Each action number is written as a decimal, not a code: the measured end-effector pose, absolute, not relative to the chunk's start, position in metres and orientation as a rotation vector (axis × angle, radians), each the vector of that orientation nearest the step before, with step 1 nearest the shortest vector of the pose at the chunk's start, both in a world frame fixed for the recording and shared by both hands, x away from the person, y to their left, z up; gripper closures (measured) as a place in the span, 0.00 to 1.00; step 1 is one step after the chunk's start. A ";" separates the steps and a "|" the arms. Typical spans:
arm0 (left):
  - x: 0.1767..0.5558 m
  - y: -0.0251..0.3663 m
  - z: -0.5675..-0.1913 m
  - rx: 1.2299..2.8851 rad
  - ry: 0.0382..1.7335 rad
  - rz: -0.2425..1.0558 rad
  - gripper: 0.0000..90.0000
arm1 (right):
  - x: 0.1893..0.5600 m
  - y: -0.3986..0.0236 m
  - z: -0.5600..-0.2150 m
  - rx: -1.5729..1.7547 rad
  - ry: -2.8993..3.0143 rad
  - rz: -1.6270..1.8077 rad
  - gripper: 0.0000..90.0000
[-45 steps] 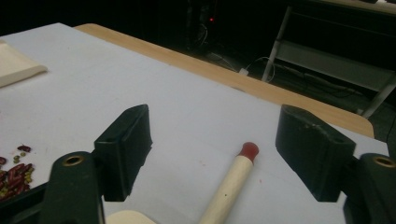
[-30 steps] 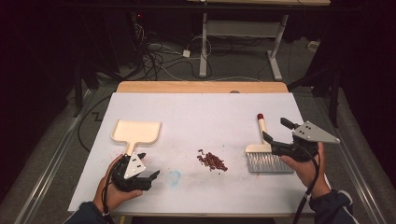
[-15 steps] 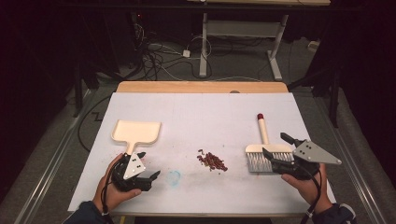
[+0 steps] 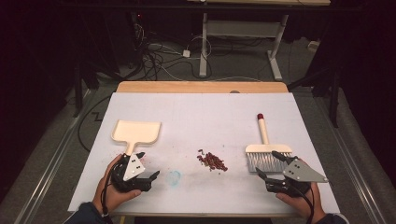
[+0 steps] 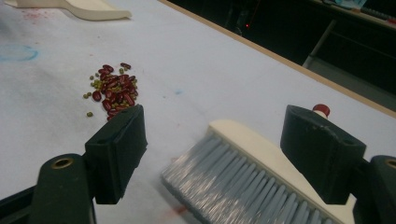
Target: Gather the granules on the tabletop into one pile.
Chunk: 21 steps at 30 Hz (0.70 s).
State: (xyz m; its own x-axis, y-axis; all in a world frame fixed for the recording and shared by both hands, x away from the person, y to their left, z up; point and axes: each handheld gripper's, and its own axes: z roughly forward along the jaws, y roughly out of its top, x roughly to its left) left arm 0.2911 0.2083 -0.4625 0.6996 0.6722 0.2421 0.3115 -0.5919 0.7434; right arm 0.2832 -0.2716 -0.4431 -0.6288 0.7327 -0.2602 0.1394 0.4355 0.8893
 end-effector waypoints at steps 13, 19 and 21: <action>0.291 0.210 -0.463 2.220 0.748 0.678 0.21 | 0.283 -0.270 -0.439 0.722 2.043 1.181 0.26; 0.290 0.208 -0.463 2.224 0.748 0.681 0.21 | 0.282 -0.271 -0.439 0.723 2.043 1.186 0.26; 0.291 0.208 -0.464 2.223 0.750 0.682 0.21 | 0.282 -0.271 -0.438 0.724 2.039 1.191 0.26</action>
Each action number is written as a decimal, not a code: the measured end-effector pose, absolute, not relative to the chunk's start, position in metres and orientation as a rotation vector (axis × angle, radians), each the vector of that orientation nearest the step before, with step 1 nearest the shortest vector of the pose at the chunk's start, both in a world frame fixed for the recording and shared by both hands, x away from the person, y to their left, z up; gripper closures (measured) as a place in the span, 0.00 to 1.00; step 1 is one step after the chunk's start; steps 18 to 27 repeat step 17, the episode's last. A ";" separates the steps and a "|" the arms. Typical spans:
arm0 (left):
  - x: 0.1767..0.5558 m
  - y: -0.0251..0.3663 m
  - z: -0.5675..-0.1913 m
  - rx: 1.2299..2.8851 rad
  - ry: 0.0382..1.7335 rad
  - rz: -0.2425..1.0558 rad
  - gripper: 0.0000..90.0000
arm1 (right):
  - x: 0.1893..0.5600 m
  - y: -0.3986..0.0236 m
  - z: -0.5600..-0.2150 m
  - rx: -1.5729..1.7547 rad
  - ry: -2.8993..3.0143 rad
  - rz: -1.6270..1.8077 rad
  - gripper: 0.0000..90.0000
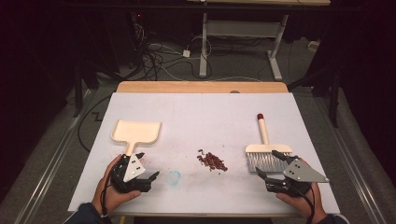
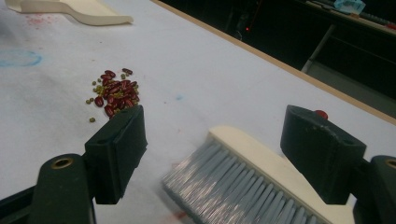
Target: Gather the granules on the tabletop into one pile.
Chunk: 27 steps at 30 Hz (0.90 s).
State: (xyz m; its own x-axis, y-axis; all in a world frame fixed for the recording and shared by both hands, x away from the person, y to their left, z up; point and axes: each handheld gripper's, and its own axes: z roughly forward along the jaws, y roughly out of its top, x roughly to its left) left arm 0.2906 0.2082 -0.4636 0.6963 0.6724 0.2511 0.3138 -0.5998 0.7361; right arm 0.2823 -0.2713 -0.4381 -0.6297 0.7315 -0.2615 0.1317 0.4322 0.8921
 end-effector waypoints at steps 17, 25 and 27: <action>0.291 0.209 -0.463 2.223 0.760 0.689 0.21 | 0.284 -0.273 -0.437 0.722 2.040 1.193 0.26; 0.291 0.209 -0.463 2.223 0.760 0.689 0.21 | 0.284 -0.273 -0.437 0.722 2.040 1.193 0.26; 0.291 0.209 -0.463 2.223 0.760 0.689 0.21 | 0.284 -0.273 -0.437 0.722 2.040 1.193 0.26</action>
